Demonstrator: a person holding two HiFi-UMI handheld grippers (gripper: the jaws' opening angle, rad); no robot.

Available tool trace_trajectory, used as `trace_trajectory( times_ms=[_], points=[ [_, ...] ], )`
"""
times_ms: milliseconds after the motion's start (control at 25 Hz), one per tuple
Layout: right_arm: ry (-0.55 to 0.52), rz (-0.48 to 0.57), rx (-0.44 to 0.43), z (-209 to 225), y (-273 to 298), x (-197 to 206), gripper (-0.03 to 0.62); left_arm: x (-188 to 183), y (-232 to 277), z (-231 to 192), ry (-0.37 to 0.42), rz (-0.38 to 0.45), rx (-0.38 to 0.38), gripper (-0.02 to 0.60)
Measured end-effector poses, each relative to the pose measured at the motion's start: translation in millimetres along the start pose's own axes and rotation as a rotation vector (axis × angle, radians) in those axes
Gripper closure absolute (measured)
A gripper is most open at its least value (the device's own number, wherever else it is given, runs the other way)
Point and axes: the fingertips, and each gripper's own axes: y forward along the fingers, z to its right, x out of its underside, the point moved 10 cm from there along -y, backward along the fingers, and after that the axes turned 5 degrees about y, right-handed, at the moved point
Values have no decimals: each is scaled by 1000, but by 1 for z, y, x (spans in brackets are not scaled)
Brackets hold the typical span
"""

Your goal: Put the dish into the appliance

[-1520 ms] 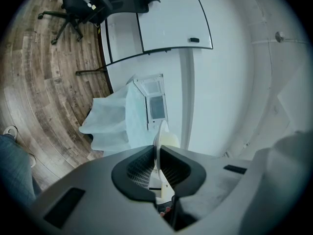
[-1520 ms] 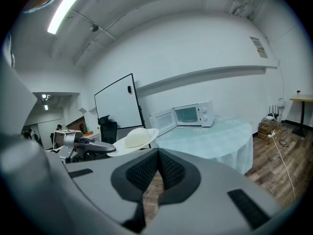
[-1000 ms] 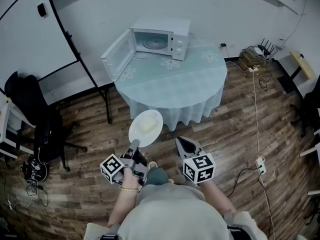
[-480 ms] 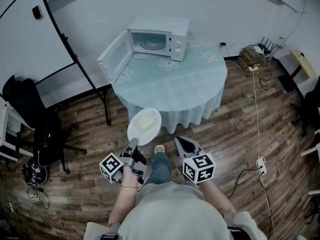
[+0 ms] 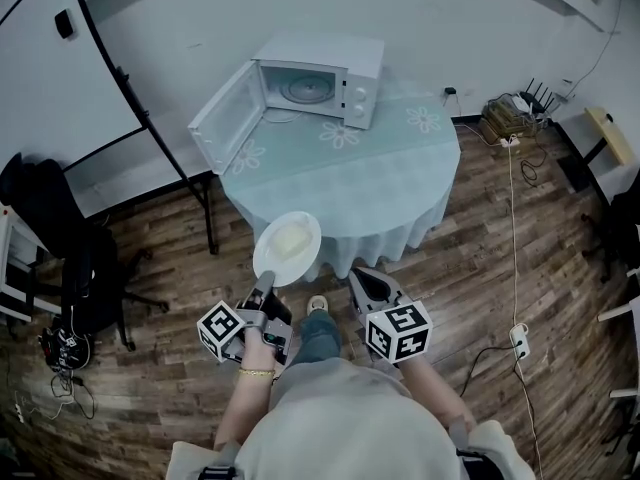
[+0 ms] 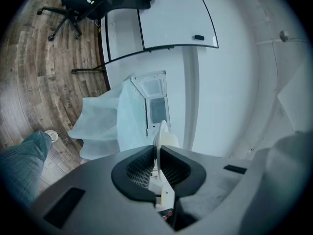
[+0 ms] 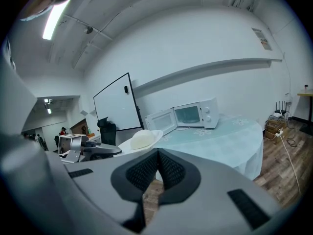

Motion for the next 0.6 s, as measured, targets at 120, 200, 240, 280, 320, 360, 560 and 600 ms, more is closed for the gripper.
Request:
trace_trajectory(
  times_ms=[120, 200, 240, 280, 320, 360, 560, 600],
  points=[
    [-2, -2, 3, 8, 15, -8, 589, -10, 16, 0, 8, -1, -26, 545],
    [-2, -3, 6, 13, 27, -15, 589, -17, 29, 1, 7, -3, -37, 545],
    [-3, -2, 8, 16, 32, -19, 588, -21, 35, 1, 6, -4, -39, 545],
    [-3, -1, 9, 19, 38, -23, 589, -25, 42, 2, 5, -5, -40, 545],
    [-2, -1, 11, 22, 44, -27, 589, -28, 49, 2, 4, -7, -40, 545],
    [-1, -1, 13, 25, 50, -30, 588, -32, 55, 2, 4, -8, -40, 545],
    [-4, 3, 17, 40, 85, -53, 588, -55, 93, 6, 2, -14, -38, 545],
    [-7, 3, 16, 41, 93, -59, 588, -60, 100, 7, 2, -16, -38, 545]
  ],
)
